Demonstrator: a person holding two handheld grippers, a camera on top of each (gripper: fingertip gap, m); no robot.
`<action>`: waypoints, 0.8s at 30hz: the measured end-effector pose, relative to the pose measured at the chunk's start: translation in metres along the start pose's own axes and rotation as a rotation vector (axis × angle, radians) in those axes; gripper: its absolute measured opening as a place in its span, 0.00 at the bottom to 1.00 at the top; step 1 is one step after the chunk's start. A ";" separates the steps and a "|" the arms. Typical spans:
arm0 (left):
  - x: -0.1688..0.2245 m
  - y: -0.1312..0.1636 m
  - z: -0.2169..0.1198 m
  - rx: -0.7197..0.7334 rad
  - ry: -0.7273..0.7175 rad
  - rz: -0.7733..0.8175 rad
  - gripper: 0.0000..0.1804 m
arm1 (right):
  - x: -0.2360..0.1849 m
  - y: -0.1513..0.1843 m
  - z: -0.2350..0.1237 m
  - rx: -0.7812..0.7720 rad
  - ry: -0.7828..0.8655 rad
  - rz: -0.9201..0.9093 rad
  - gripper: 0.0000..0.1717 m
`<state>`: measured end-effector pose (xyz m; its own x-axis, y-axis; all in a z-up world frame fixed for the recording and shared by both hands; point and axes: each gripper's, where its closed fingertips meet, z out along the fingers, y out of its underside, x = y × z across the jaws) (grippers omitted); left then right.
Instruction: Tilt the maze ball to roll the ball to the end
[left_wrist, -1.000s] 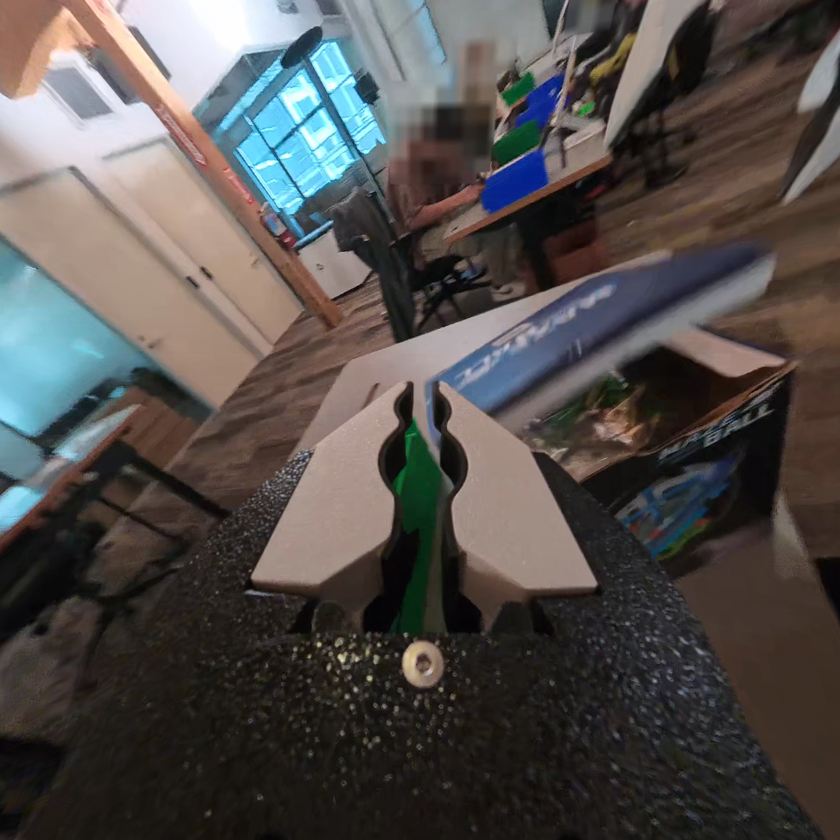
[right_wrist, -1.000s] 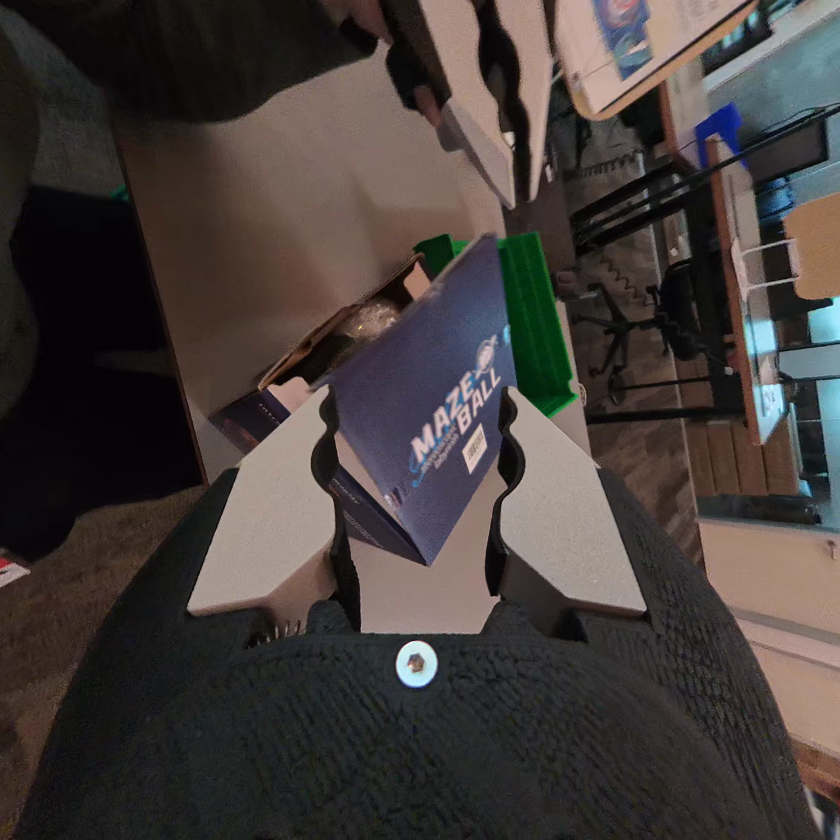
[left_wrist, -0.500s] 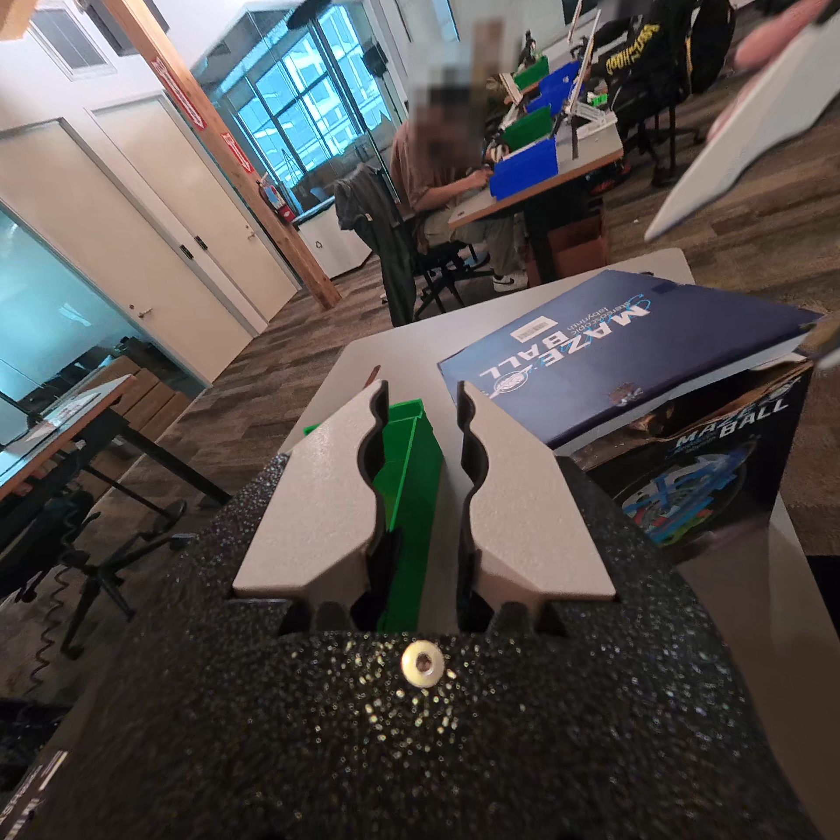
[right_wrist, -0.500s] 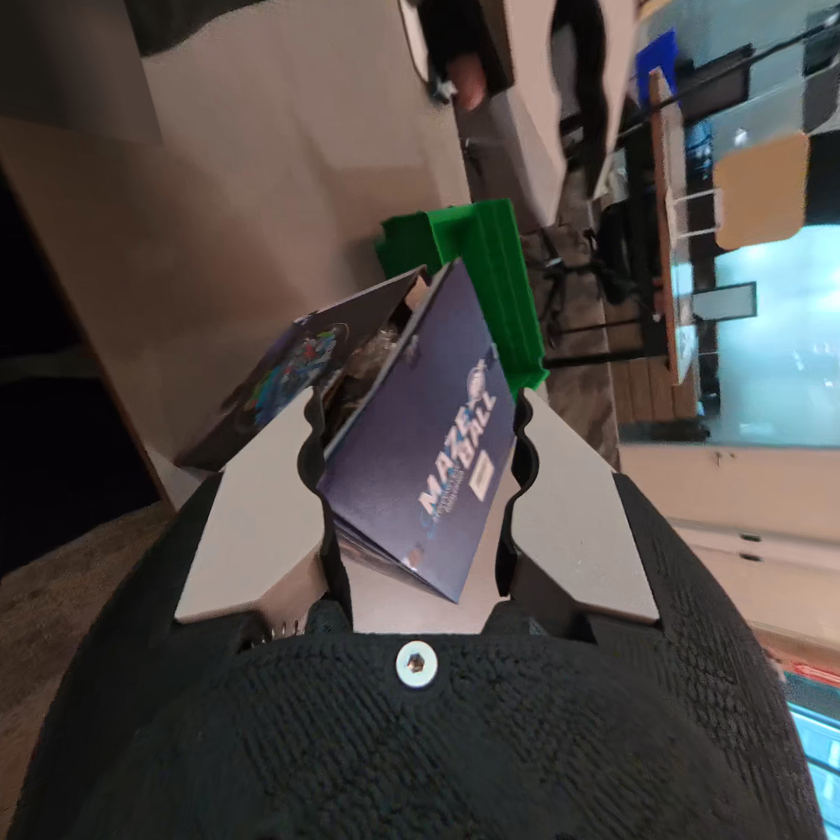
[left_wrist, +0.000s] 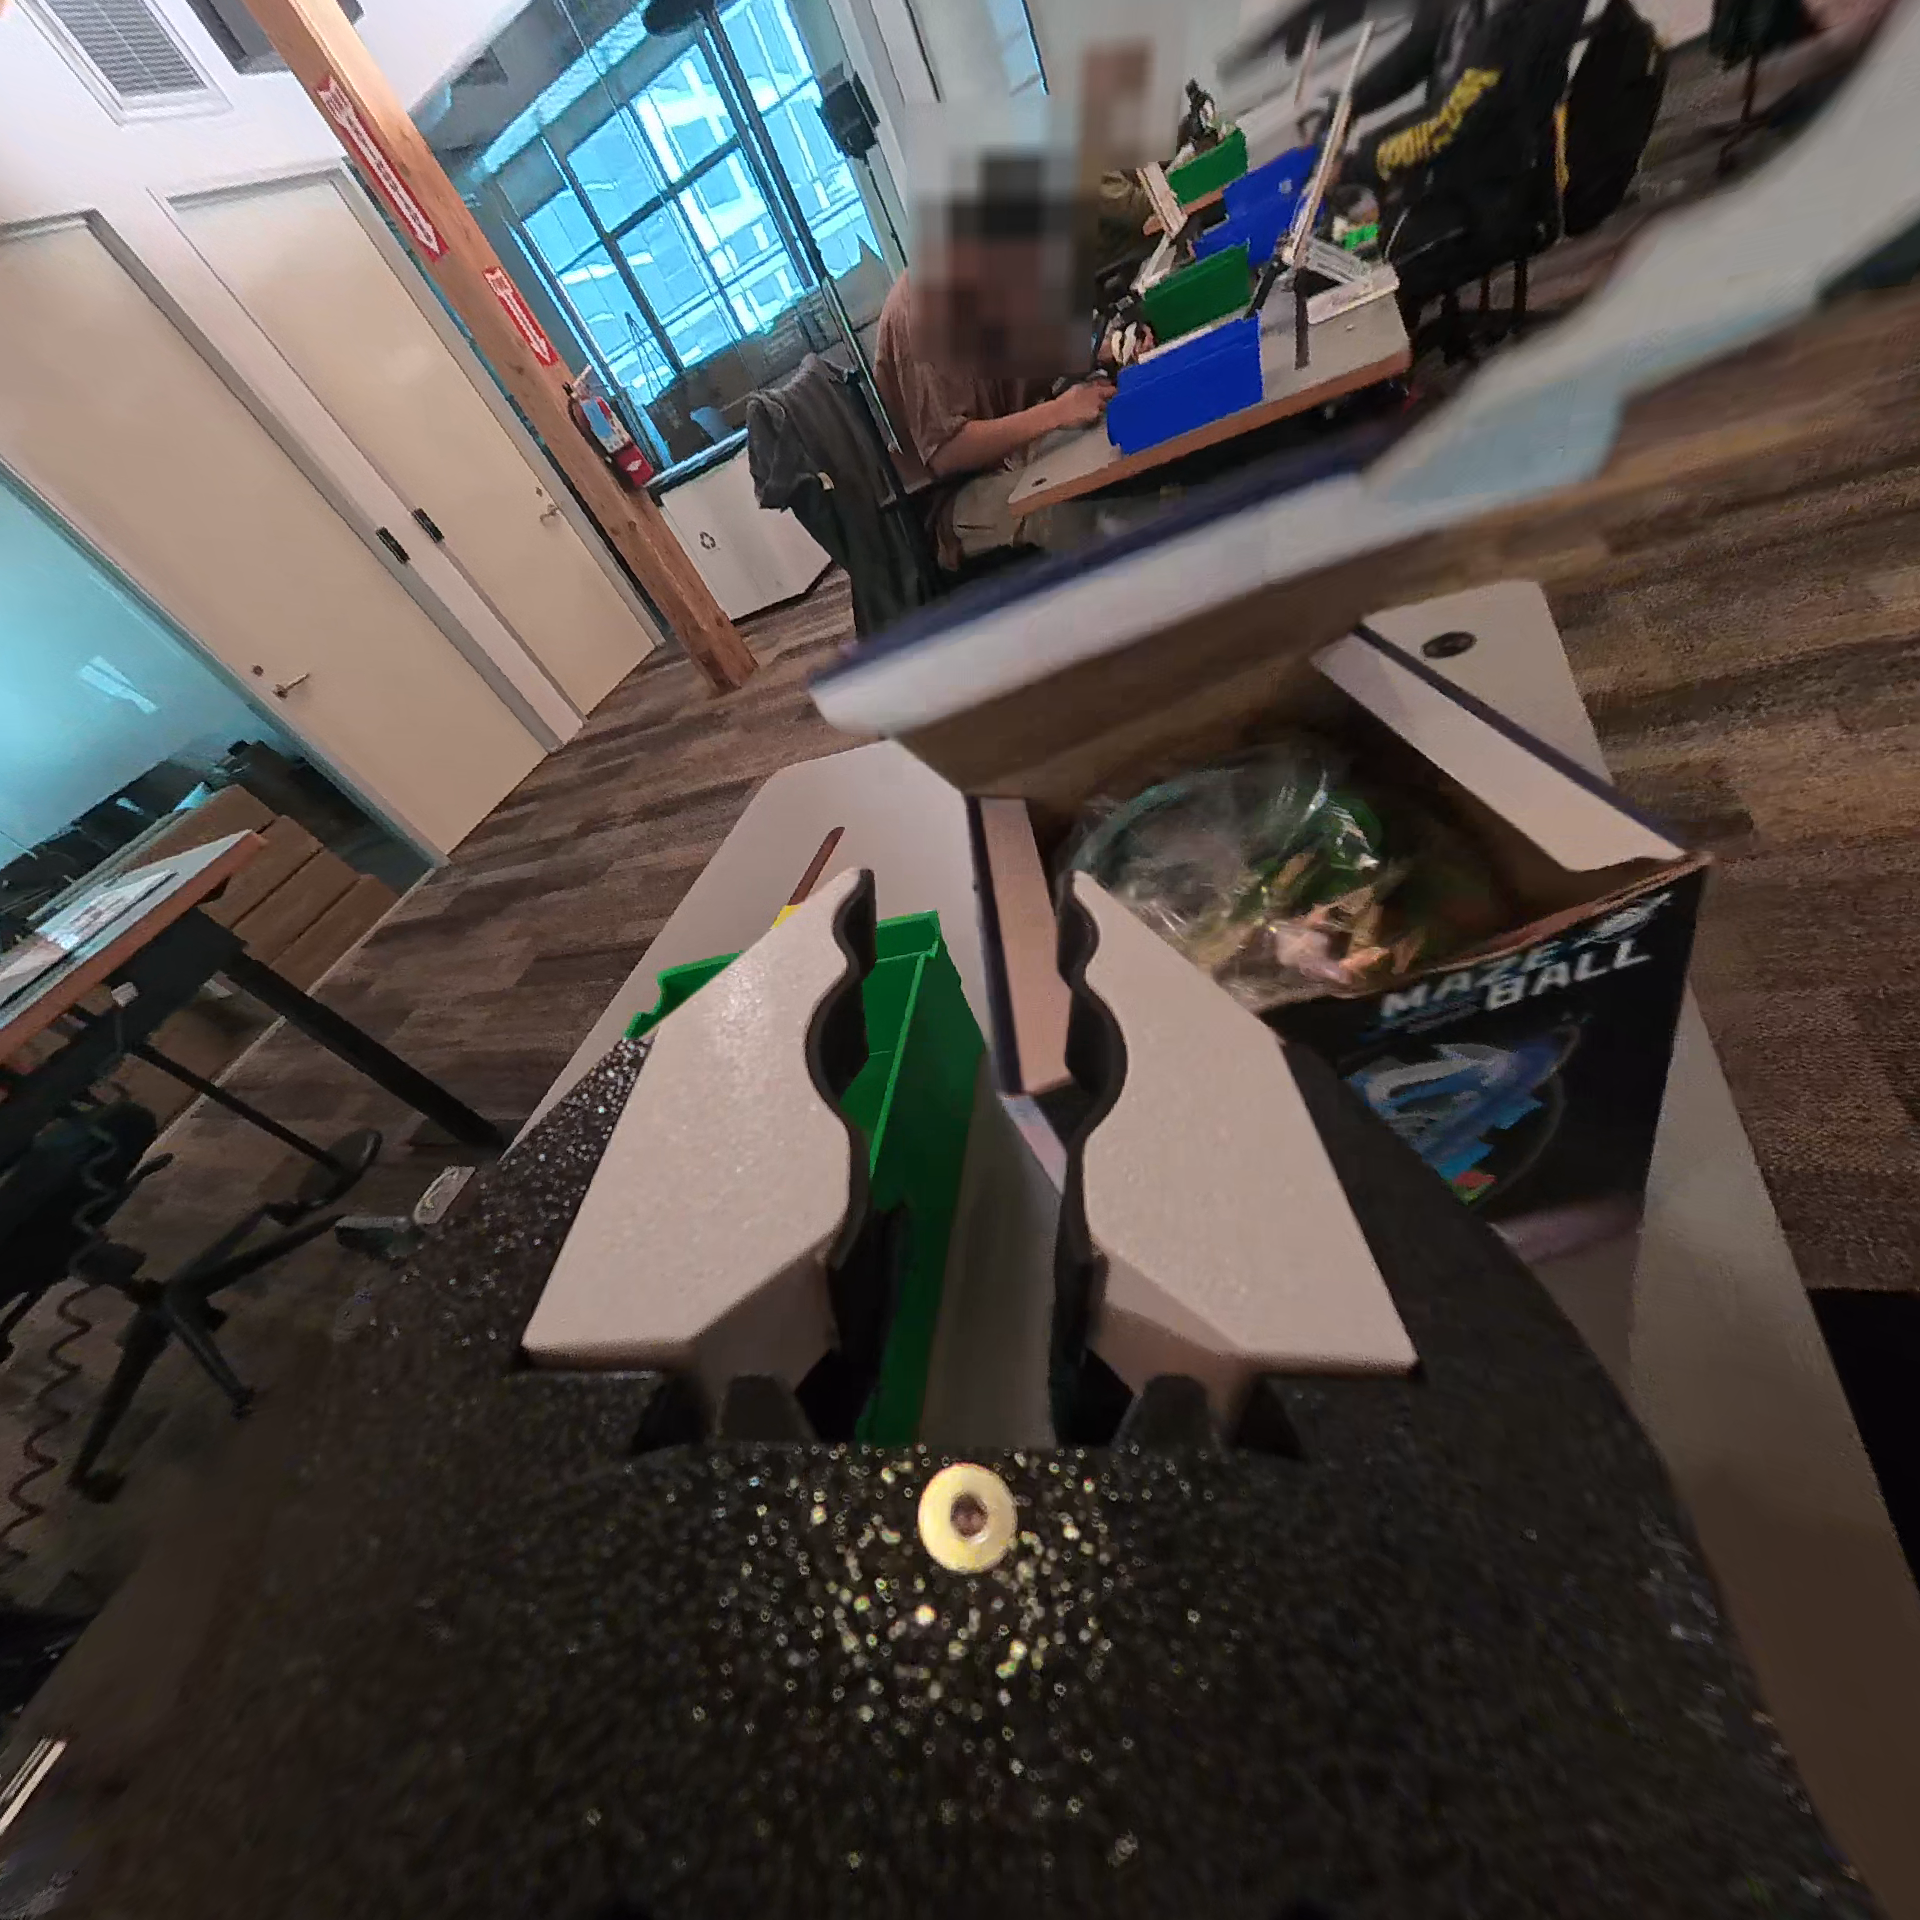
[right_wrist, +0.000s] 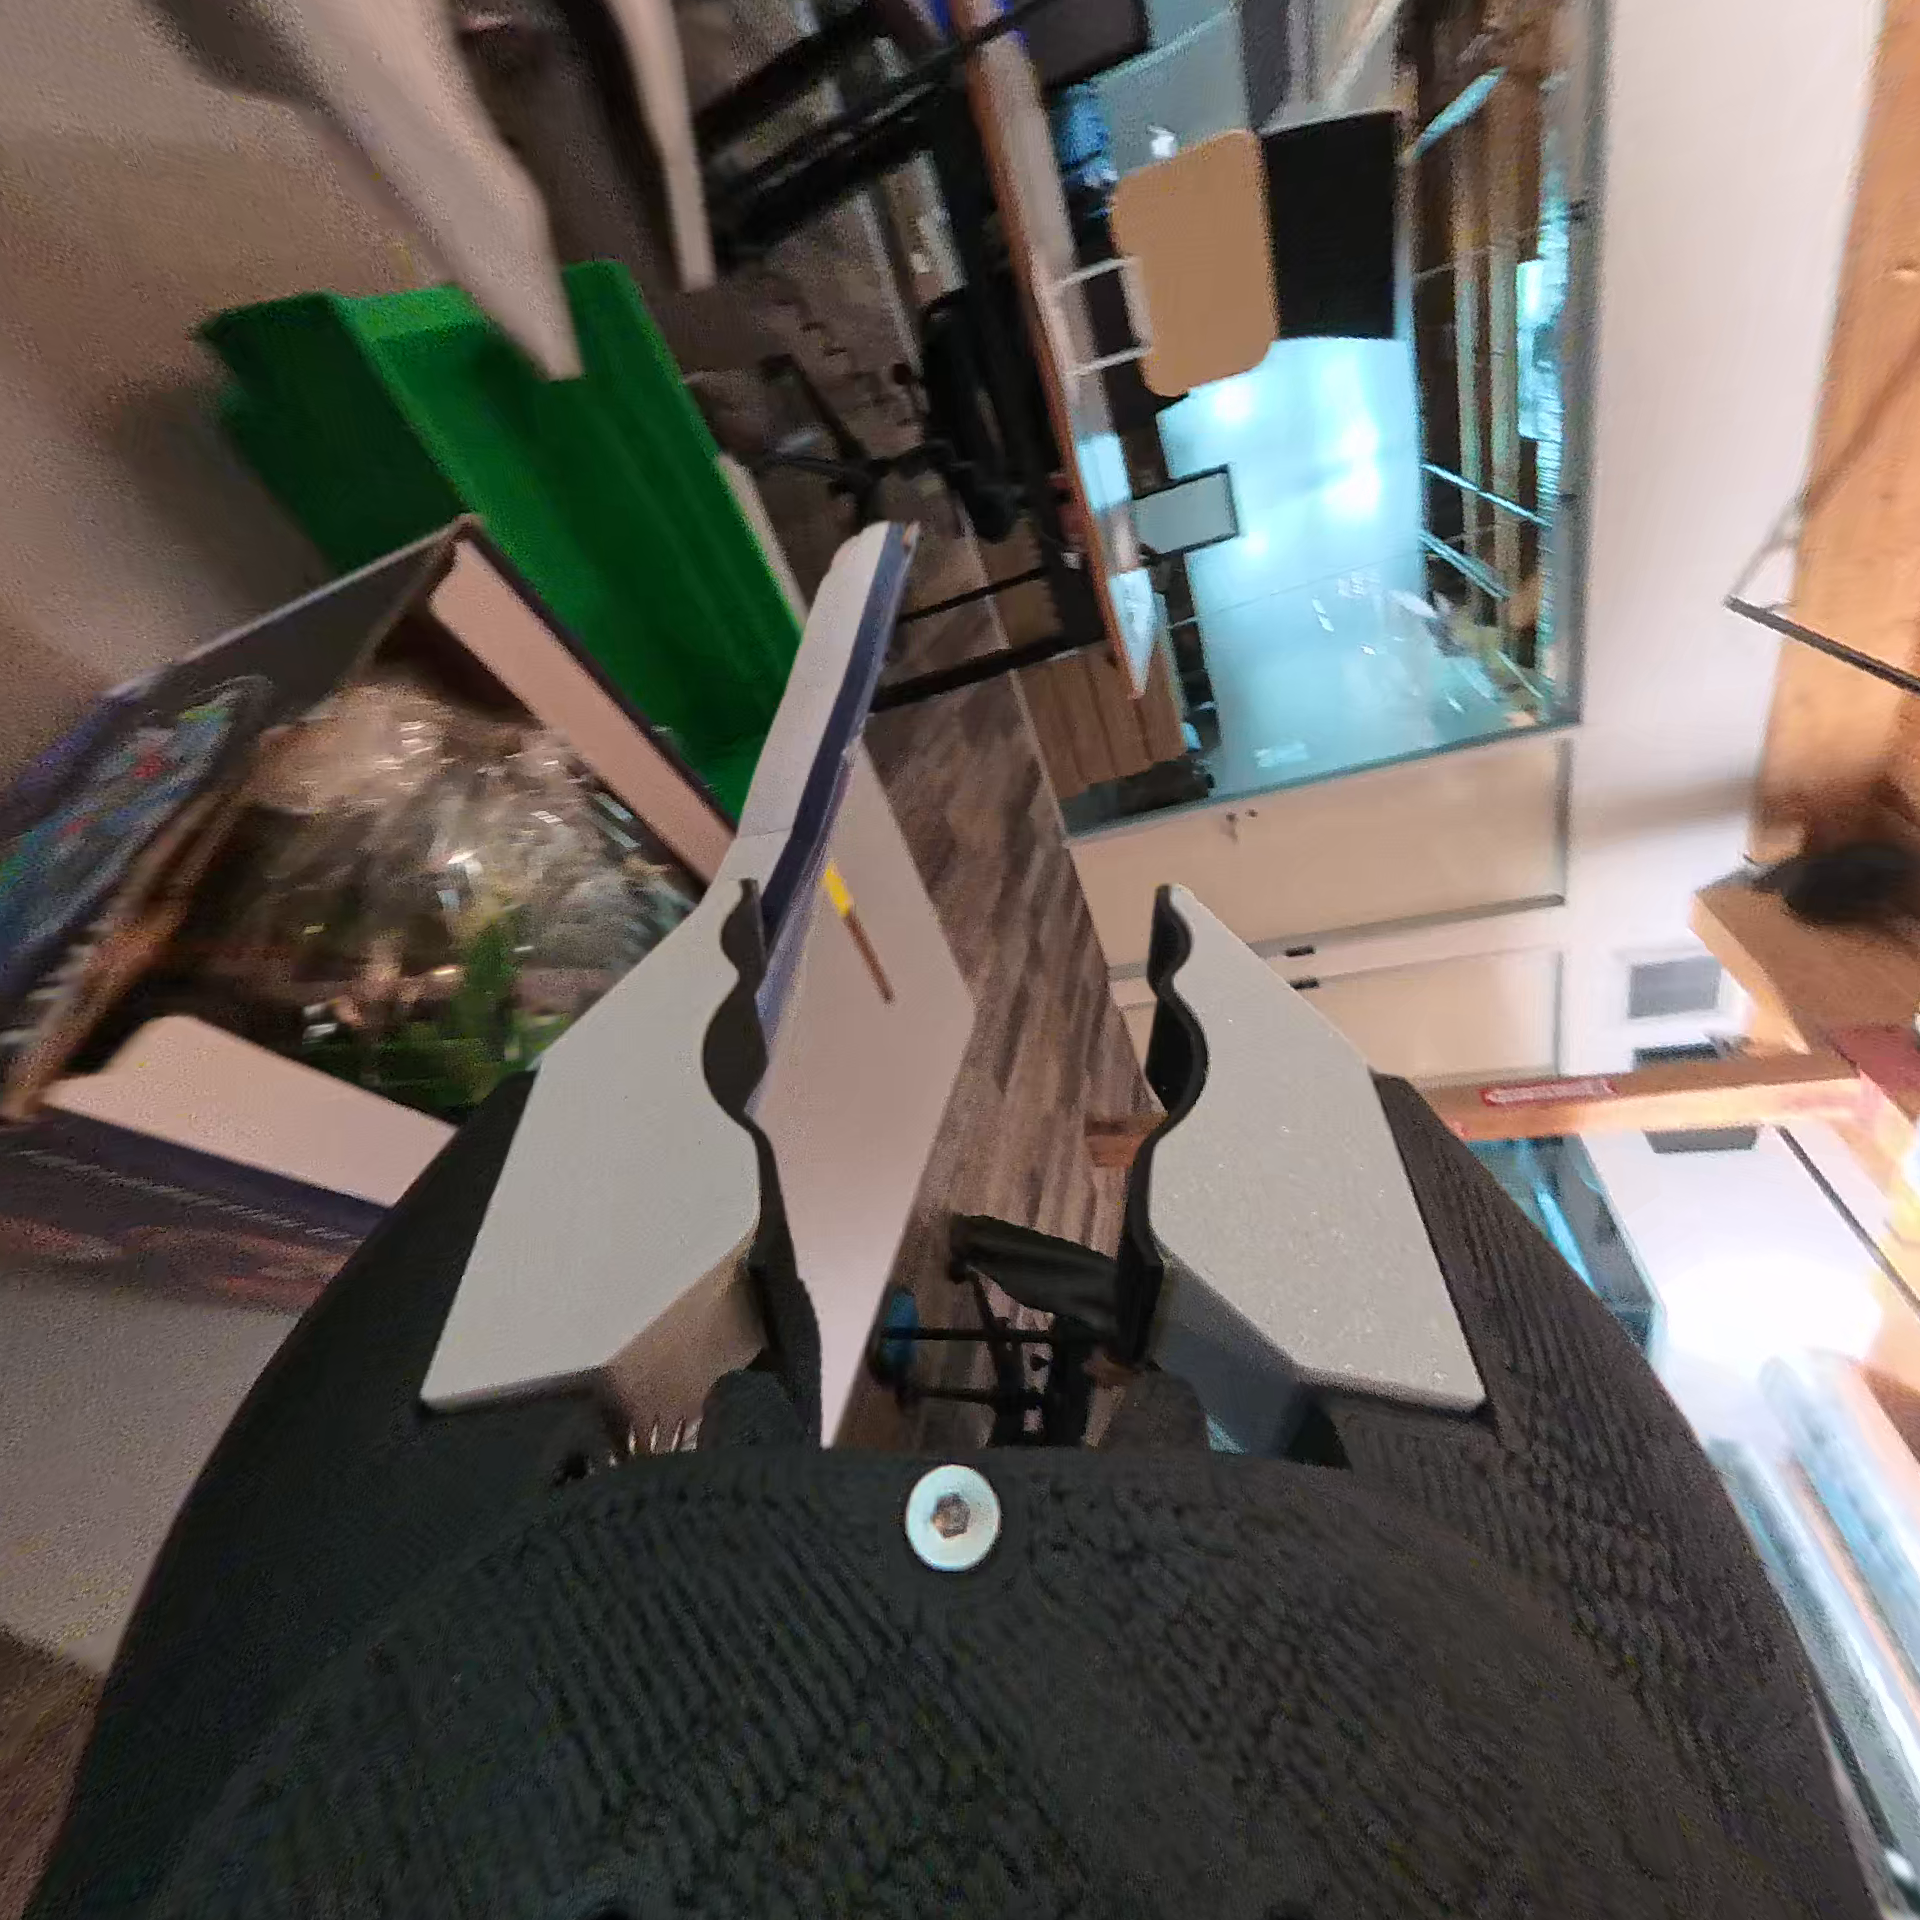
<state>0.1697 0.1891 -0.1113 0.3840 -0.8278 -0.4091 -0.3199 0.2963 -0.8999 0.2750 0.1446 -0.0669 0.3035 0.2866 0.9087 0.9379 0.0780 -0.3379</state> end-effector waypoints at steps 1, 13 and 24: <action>0.002 0.002 0.005 -0.014 0.000 0.011 0.18 | 0.015 0.004 0.002 0.001 0.043 0.013 0.39; 0.010 0.039 0.068 -0.196 -0.125 0.224 0.25 | 0.067 0.133 0.047 -0.165 0.145 0.109 0.20; 0.012 -0.003 0.002 -0.049 -0.161 0.206 0.28 | -0.100 0.040 -0.006 0.427 -0.378 -0.097 0.36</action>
<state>0.1772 0.1796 -0.1142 0.4381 -0.6649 -0.6050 -0.4460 0.4236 -0.7884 0.2830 0.1137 -0.1700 0.0654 0.5738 0.8164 0.7838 0.4768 -0.3979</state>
